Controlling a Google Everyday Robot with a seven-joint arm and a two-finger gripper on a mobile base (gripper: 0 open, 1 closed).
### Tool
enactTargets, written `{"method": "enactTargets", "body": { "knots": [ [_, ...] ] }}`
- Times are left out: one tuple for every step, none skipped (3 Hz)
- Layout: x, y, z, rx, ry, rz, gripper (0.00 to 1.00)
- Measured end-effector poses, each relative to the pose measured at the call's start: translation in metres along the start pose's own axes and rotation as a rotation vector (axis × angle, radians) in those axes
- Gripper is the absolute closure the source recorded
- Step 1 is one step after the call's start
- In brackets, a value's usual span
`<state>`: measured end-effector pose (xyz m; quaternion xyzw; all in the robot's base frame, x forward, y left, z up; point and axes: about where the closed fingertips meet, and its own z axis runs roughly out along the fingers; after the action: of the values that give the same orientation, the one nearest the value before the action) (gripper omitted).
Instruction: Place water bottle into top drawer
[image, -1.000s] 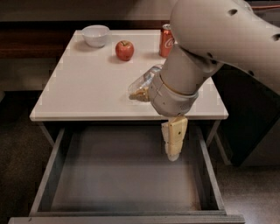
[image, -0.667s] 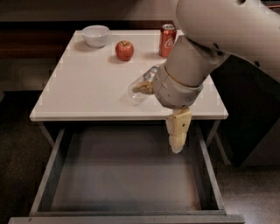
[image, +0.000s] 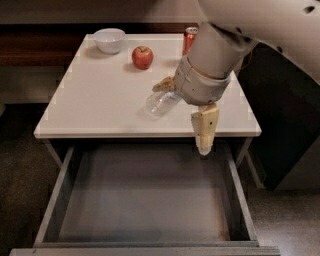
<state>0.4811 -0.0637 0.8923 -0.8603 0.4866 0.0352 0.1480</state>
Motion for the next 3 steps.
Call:
{"method": "enactTargets", "body": {
  "knots": [
    [0.030,-0.029,0.002,-0.023,0.035,-0.028,0.00],
    [0.051,-0.051,0.004,-0.031,0.057,-0.044,0.00],
    [0.082,-0.073,0.007,-0.044,0.061,-0.029,0.00]
  ]
}}
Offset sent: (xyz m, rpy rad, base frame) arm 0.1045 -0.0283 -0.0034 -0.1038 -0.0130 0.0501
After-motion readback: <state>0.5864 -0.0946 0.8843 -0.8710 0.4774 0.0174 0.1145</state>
